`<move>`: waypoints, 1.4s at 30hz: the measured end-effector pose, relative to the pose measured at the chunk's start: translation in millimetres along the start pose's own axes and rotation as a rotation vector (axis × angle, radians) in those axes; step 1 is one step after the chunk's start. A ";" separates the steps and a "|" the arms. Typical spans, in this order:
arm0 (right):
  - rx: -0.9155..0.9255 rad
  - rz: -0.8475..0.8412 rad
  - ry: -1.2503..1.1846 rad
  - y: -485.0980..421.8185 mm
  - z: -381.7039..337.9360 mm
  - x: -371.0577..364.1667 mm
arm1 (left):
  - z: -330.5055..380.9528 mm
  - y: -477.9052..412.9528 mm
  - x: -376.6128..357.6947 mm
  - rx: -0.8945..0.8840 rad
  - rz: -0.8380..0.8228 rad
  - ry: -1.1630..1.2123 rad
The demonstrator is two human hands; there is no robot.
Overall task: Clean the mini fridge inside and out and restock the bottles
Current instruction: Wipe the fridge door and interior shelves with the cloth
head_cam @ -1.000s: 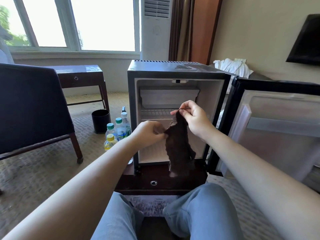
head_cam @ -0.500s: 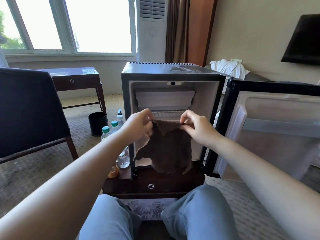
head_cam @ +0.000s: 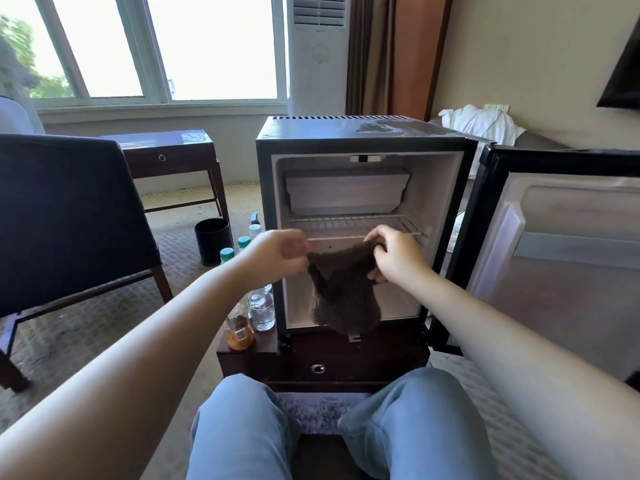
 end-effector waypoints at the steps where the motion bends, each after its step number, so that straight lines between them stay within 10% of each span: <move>1: 0.010 0.016 -0.085 -0.9 -4.8 -0.1 | -1.4 -0.2 -9.0 0.015 -0.105 -0.034; 4: 0.117 0.043 -0.144 -2.4 -24.0 -0.9 | -17.6 -4.5 -33.2 0.107 -0.268 -0.120; 11: 0.158 -0.034 -0.485 -13.0 -34.3 12.0 | -21.3 -45.1 -68.4 0.128 -0.041 0.015; 17: -0.116 0.044 -0.062 -52.8 41.9 19.6 | -46.5 -77.1 -79.5 0.225 -0.008 -0.051; 23: 0.150 -0.111 -0.093 -65.0 35.1 -36.7 | -56.1 -129.8 -75.4 0.219 0.151 0.298; 27: 0.183 0.213 -0.151 -106.4 38.9 -18.1 | -71.6 -165.1 -85.1 0.238 0.121 0.553; 34: -0.014 0.620 0.361 -216.6 9.1 60.2 | -128.7 -208.0 -68.0 0.201 0.151 -0.455; 42: -0.039 0.476 0.534 -289.4 11.4 34.5 | -158.3 -201.8 -80.0 0.360 0.081 -0.481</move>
Point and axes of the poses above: each hand's wrist, its own y-axis away from the middle knuckle, its own x-axis out of the back of the hand, z = x × y, the point moved 9 cm from there along -y, towards the middle knuckle, and after that the axes turned 7 degrees about -x, right-handed, at the moved point
